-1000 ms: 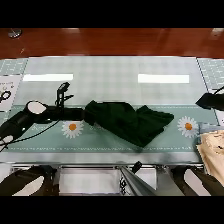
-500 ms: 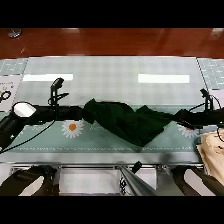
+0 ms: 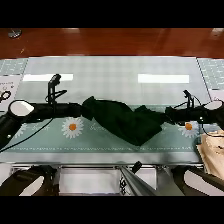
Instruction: Fold the shirts.
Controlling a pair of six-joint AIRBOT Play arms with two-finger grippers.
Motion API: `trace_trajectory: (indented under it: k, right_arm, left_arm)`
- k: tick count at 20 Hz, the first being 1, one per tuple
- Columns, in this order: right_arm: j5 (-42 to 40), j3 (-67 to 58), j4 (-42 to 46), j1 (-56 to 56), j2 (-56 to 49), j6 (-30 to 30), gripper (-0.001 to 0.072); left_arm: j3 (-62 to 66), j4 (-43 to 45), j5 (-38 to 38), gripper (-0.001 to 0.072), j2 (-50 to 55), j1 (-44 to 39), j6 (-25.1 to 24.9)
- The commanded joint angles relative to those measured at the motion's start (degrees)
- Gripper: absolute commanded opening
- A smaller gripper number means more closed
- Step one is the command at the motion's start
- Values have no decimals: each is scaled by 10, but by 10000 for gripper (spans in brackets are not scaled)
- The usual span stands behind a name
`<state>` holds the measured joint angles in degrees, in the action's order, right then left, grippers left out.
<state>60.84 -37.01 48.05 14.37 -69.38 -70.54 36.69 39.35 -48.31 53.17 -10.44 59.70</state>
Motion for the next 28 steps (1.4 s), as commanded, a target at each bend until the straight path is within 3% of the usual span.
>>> trace_trajectory:
  k: [1,3,9,11,18,20,23,25,28]
  right_arm:
    - [87,-98,10,7,38,62,26]
    - [104,-205,18,42,113,58,25]
    - [-10,-429,19,68,292,47,25]
    - [-9,-455,20,68,318,48,25]
    - [1,-508,41,68,374,42,25]
    - [31,-533,83,68,375,27,25]
    - [72,-536,172,68,368,-13,25]
    - [118,-535,203,59,344,-35,25]
    - [204,-529,203,15,263,-36,25]
  left_arm:
    - [77,47,-27,23,-39,29,3]
    - [164,74,-28,23,-91,66,10]
    - [390,87,-6,24,-210,120,-15]
    - [409,93,-6,23,-240,120,-46]
    - [410,165,-35,24,-325,120,-37]
    - [410,219,-65,24,-338,120,16]
    - [398,304,-232,24,-331,120,128]
    - [355,302,-316,24,-328,120,188]
    - [255,266,-344,24,-328,118,216]
